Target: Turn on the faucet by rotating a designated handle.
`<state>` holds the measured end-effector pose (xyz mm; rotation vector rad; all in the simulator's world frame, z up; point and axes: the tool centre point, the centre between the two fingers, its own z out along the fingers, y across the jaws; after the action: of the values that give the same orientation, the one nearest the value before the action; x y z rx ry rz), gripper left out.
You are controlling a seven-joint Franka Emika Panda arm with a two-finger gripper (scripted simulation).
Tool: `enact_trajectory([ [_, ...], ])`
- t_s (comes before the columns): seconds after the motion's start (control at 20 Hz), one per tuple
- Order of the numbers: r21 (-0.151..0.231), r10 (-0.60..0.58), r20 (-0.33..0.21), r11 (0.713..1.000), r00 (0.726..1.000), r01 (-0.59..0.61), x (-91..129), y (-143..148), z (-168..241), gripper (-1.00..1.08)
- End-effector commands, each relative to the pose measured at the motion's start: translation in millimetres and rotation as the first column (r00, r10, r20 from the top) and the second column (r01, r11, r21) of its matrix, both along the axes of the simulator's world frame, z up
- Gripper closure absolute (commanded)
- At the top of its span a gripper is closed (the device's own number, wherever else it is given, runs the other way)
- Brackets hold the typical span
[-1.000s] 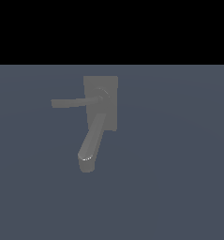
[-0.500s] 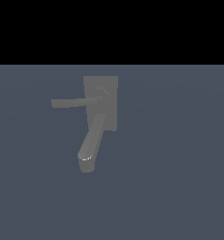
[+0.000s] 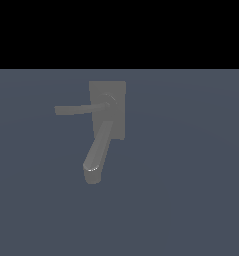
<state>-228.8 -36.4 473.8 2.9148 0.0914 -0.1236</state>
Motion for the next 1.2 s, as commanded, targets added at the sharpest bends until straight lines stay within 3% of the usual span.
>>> enact_trajectory([
  [0.0,-0.061,0.022,-0.029,0.998,0.999,-0.024,5.7,-7.9,-7.4,1.08],
  [0.3,-0.208,0.078,-0.106,0.973,0.991,-0.099,21.2,-26.1,-23.7,1.08],
  [0.55,-0.321,0.125,-0.175,0.931,0.977,-0.176,35.5,-38.8,-35.1,1.08],
  [0.85,-0.438,0.179,-0.261,0.854,0.949,-0.282,54.7,-50.5,-46.8,1.08],
  [1.15,-0.531,0.229,-0.351,0.749,0.908,-0.395,76.2,-57.5,-57.3,1.08],
])
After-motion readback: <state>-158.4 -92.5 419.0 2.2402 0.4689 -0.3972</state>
